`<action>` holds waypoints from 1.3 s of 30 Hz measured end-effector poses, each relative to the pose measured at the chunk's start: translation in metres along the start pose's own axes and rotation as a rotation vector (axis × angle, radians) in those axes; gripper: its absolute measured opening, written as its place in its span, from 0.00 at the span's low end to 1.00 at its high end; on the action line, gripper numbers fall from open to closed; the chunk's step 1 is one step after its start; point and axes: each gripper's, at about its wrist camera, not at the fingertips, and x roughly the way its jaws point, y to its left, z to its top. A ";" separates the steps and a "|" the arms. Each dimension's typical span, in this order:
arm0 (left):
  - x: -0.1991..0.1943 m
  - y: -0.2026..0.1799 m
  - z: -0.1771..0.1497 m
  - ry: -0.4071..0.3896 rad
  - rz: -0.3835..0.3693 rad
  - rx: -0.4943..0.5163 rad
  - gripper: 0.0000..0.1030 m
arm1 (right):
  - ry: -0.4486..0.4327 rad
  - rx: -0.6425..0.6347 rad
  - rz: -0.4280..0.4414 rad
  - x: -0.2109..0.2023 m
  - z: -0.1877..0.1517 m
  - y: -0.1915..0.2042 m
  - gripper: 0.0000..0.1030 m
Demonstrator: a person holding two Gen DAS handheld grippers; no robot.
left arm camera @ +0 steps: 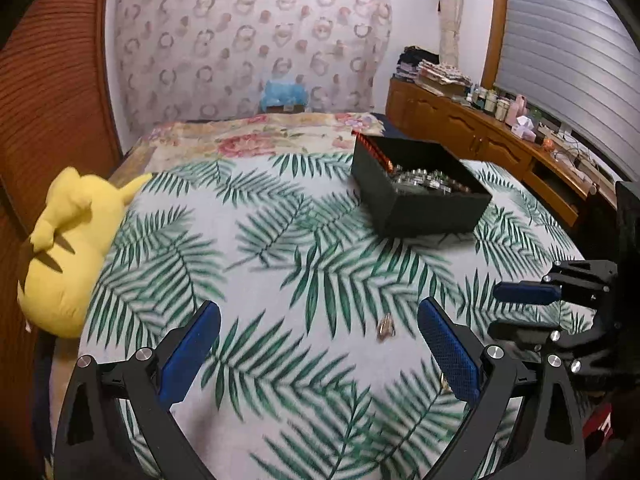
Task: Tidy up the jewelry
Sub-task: 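Withdraw the left tool and move the right tool to the gold earring, then grasp the gold earring with the right tool while the left tool grasps the small stud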
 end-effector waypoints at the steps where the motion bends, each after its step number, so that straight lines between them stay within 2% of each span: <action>1: 0.000 0.001 -0.003 0.004 0.001 0.000 0.92 | 0.013 -0.006 0.008 0.002 -0.002 0.003 0.36; 10: 0.000 0.003 -0.018 0.029 -0.012 -0.006 0.92 | 0.081 -0.079 0.048 0.015 -0.009 0.028 0.36; 16: 0.004 0.001 -0.022 0.040 -0.020 -0.004 0.92 | 0.119 -0.129 0.029 0.022 -0.013 0.037 0.35; 18: 0.006 -0.001 -0.023 0.045 -0.021 -0.001 0.92 | 0.118 -0.139 0.021 0.022 -0.012 0.038 0.22; 22: 0.010 -0.003 -0.024 0.052 -0.022 0.007 0.92 | 0.116 -0.143 0.019 0.021 -0.013 0.037 0.17; 23: 0.010 -0.004 -0.024 0.054 -0.023 0.008 0.92 | 0.112 -0.144 0.018 0.020 -0.013 0.037 0.12; 35: 0.019 -0.019 -0.017 0.057 -0.046 0.050 0.92 | 0.077 -0.111 -0.012 0.003 -0.009 0.018 0.11; 38: 0.021 -0.027 -0.013 0.053 -0.059 0.079 0.84 | 0.067 -0.097 -0.030 -0.002 -0.007 0.010 0.11; 39: 0.023 -0.030 -0.012 0.057 -0.065 0.086 0.78 | 0.063 -0.089 -0.035 -0.004 -0.007 0.006 0.11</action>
